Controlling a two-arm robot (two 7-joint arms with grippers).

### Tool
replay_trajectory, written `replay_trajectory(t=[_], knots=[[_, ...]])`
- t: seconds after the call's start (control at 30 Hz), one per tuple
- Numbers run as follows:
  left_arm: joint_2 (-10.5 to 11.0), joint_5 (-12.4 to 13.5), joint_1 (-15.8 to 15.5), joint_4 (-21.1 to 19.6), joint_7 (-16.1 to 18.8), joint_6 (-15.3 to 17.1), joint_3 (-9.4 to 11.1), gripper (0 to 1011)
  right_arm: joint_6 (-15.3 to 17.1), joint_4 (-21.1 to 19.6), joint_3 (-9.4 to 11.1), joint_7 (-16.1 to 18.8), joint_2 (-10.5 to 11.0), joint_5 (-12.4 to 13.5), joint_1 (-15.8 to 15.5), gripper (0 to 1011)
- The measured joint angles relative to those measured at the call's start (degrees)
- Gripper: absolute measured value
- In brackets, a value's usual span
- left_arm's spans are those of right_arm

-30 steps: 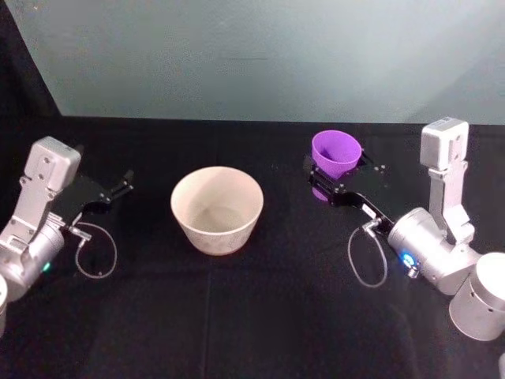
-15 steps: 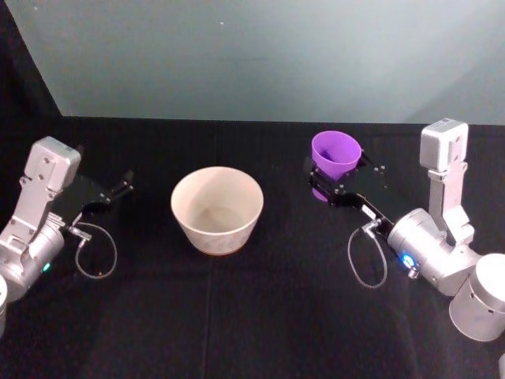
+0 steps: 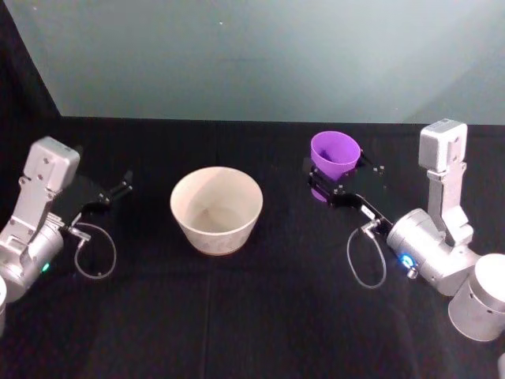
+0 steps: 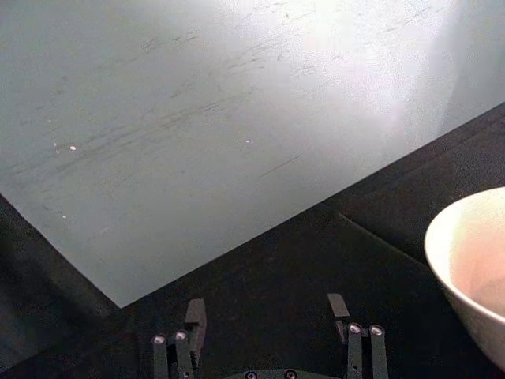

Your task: Pick up the cup and pour the mung beans from the cup into the bowl.

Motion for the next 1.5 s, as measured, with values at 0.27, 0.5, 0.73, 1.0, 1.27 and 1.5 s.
replay_trajectory(t=[0.27,0.5,0.73,1.0,1.27,1.5], knots=[[0.0,0.0,0.0,0.0,0.0,0.0,0.0,1000,-0.03,0.0,0.0,0.0,0.0,-0.03,0.0,735],[0.0,0.0,0.0,0.0,0.0,0.0,0.0,1000,-0.03,0.0,0.0,0.0,0.0,-0.03,0.0,735],[0.0,0.0,0.0,0.0,0.0,0.0,0.0,1000,-0.03,0.0,0.0,0.0,0.0,-0.03,-0.01,735],[0.0,0.0,0.0,0.0,0.0,0.0,0.0,1000,-0.03,0.0,0.0,0.0,0.0,-0.03,0.0,735],[0.0,0.0,0.0,0.0,0.0,0.0,0.0,1000,-0.03,0.0,0.0,0.01,0.0,-0.03,0.0,735],[0.0,0.0,0.0,0.0,0.0,0.0,0.0,1000,-0.03,0.0,0.0,0.01,0.0,-0.03,0.0,735]])
